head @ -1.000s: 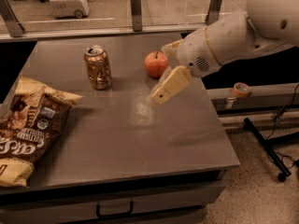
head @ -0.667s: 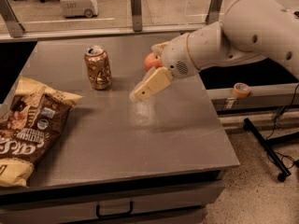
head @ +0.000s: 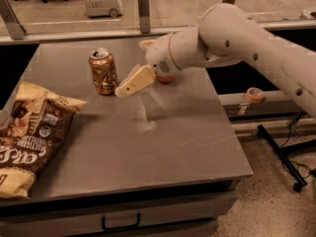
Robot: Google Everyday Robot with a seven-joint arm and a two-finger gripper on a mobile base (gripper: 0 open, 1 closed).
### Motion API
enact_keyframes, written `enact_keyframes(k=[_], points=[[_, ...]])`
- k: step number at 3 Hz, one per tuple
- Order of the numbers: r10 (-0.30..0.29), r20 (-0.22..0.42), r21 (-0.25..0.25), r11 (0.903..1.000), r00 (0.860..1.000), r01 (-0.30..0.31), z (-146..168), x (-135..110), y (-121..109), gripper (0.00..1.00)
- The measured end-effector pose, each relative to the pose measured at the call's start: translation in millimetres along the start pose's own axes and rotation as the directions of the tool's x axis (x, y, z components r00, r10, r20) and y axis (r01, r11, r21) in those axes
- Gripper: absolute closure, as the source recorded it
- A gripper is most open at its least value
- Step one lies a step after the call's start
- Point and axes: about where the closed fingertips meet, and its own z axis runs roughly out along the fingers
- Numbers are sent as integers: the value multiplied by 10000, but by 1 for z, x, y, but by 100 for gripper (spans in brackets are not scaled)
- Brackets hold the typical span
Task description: Pick orange can
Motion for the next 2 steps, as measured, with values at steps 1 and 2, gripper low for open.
enact_keyframes(k=[1,2], points=[[70,130,122,9999,9999,-71,23,4,-11,0],[203,260,16,9998,9995,-203,39,5,-13,0]])
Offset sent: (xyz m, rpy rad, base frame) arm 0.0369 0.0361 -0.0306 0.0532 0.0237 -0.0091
